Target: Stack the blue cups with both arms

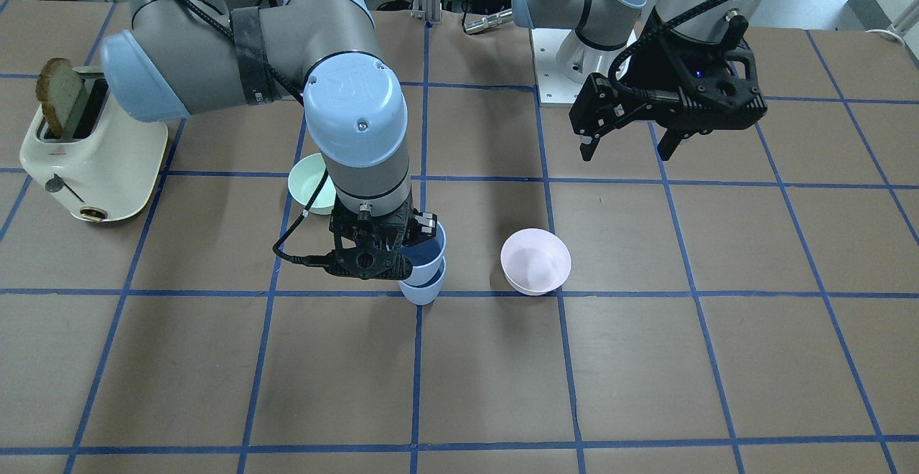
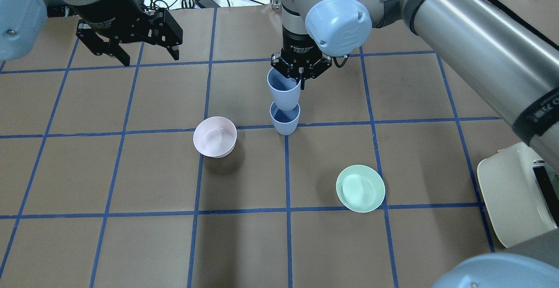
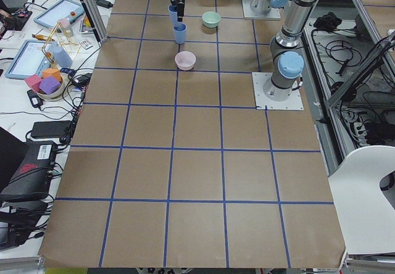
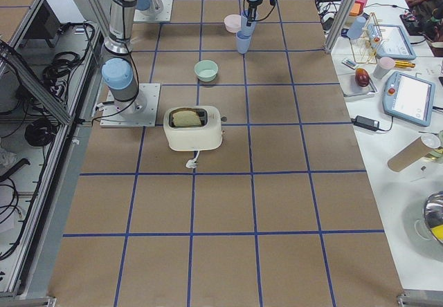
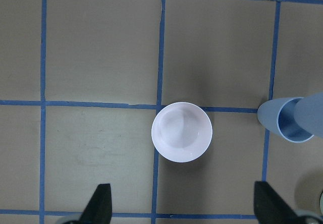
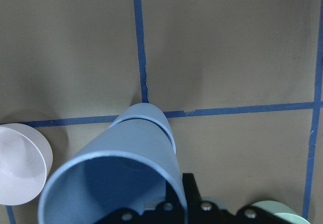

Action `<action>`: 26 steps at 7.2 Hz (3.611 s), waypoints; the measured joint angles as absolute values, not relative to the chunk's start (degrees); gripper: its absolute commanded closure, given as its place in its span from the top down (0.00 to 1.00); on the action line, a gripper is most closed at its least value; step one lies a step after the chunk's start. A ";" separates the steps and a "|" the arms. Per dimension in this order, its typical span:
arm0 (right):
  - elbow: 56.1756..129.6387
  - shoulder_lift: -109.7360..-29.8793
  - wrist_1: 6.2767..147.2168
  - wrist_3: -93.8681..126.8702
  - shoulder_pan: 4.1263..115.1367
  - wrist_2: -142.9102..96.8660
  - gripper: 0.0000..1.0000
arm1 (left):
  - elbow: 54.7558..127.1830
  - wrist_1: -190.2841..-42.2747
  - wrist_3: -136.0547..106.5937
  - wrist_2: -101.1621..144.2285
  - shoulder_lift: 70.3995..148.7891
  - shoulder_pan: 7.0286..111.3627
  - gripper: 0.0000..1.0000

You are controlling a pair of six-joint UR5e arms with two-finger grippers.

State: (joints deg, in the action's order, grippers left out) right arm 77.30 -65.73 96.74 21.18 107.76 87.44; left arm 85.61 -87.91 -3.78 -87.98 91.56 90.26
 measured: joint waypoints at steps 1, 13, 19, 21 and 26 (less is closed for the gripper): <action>77.40 -65.61 96.71 21.16 107.76 87.32 0.00 | 85.60 -87.97 -3.78 -87.98 91.52 90.26 1.00; 78.58 -67.11 98.50 20.33 106.29 87.11 1.00 | 85.69 -88.41 -3.78 -87.98 91.28 90.32 1.00; 79.04 -80.13 87.68 9.06 92.57 87.56 1.00 | 85.69 -88.39 -3.78 -88.04 91.25 90.38 1.00; 79.68 -82.85 85.04 8.92 92.43 90.43 1.00 | 85.69 -88.47 -3.78 -88.04 91.18 90.42 1.00; 81.23 -84.01 84.12 3.63 90.43 91.14 1.00 | 85.92 -88.95 -3.40 -88.09 91.07 90.44 1.00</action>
State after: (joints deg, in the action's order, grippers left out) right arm 81.23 -84.01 84.12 3.63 90.43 91.14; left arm 85.92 -88.95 -3.40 -88.09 91.07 90.44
